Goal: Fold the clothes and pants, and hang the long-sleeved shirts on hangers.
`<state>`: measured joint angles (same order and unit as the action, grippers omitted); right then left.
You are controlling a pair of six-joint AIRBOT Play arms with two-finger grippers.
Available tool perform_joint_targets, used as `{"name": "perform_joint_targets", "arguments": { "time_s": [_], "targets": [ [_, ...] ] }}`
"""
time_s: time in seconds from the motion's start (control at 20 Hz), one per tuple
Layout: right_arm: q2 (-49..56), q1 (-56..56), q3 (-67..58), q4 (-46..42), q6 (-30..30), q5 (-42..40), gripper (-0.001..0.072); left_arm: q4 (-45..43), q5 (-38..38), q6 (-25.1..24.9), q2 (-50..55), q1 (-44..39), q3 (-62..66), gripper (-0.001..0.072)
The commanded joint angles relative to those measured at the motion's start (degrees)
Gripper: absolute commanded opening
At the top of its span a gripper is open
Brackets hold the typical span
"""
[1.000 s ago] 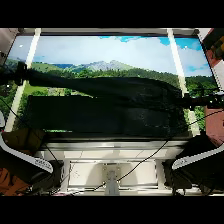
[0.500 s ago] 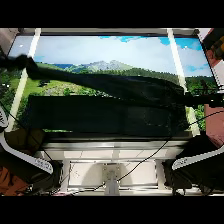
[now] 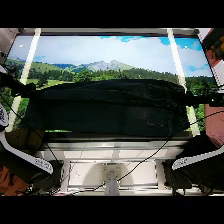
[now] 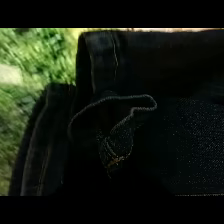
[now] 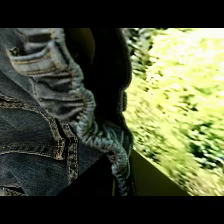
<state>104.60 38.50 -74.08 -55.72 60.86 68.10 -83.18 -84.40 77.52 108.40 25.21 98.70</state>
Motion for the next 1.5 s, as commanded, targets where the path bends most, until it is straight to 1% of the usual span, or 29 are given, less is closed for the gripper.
{"name": "perform_joint_targets", "arguments": {
  "time_s": [0.0, 0.05, 0.1, 0.15, 0.3, 0.4, 0.5, 0.65, 0.8, 0.85, 0.95, 1.0, 1.05, 1.15, 1.25, 1.35, 1.45],
  "targets": [
    [0.0, 0.0, 0.0, -3.1, 0.2, 1.4, 0.0056, -1.9, -6.0, 2.9, 0.3, 0.0, -0.9, 0.0020],
    [0.0, 0.0, 0.0, -3.1, 0.2, 1.3, 0.0056, -1.8, -6.3, 3.3, 0.3, 0.0, -0.9, 0.0082],
    [0.0, 0.0, 0.0, -3.3, 0.2, 1.3, 0.0056, -1.9, -6.5, 3.3, 0.3, 0.0, -0.8, 0.0357],
    [0.0, 0.0, 0.0, -3.9, 0.2, 1.3, 0.0056, -1.9, -6.9, 3.7, 0.3, 0.0, -0.8, 0.0708],
    [0.0, 0.0, 0.0, -6.1, 0.2, 1.6, 0.0056, -1.9, -7.0, 4.2, 0.2, 0.0, 0.3, 0.0696],
    [0.0, 0.0, 0.0, -6.7, 0.2, 1.5, 0.0056, -1.8, -5.2, 4.2, 0.1, 0.0, 2.5, 0.0696],
    [0.0, 0.0, 0.0, -7.0, 0.2, 1.5, 0.0056, -1.7, -1.4, 4.2, 0.1, 0.0, 4.7, 0.0695],
    [0.0, 0.0, 0.0, -7.3, 0.2, 1.5, 0.0056, -1.6, 6.3, 4.4, 0.2, -0.1, 5.6, 0.0695],
    [0.0, 0.0, 0.0, -7.3, 0.2, 1.3, 0.0056, -1.6, 11.0, 4.1, 1.1, -0.1, 5.6, 0.0694],
    [0.0, 0.0, 0.0, -7.3, 0.2, 1.2, 0.0056, -0.6, 12.2, 3.9, 1.6, 0.0, 5.6, 0.0693],
    [0.0, 0.0, 0.0, -7.3, 0.2, 1.1, 0.0056, 5.6, 13.8, 0.3, 2.9, 0.4, 5.6, 0.0693],
    [0.0, 0.0, 0.0, -7.3, 0.2, 0.9, 0.0056, 8.4, 13.7, -1.8, 3.7, 0.6, 5.6, 0.0693],
    [0.0, 0.0, 0.0, -7.3, 0.2, 0.9, 0.0056, 8.6, 13.4, -2.8, 4.3, 0.6, 5.6, 0.0693],
    [0.0, 0.0, 0.0, -7.3, 0.2, 0.9, 0.0056, 8.5, 11.9, -7.5, 5.1, 0.6, 5.6, 0.0692],
    [0.0, 0.0, 0.0, -7.3, 0.2, 0.6, 0.0056, 8.5, 11.6, -8.7, 5.5, 0.6, 5.6, 0.0611],
    [0.0, 0.0, 0.0, -7.3, 0.2, 0.2, 0.0055, 9.2, 10.0, -9.4, 6.3, 0.6, 5.6, 0.0605],
    [0.0, 0.0, 0.0, -7.3, 0.2, 0.0, 0.0056, 9.3, 6.2, -10.7, 7.3, 0.6, 5.6, 0.0596]
  ]
}}
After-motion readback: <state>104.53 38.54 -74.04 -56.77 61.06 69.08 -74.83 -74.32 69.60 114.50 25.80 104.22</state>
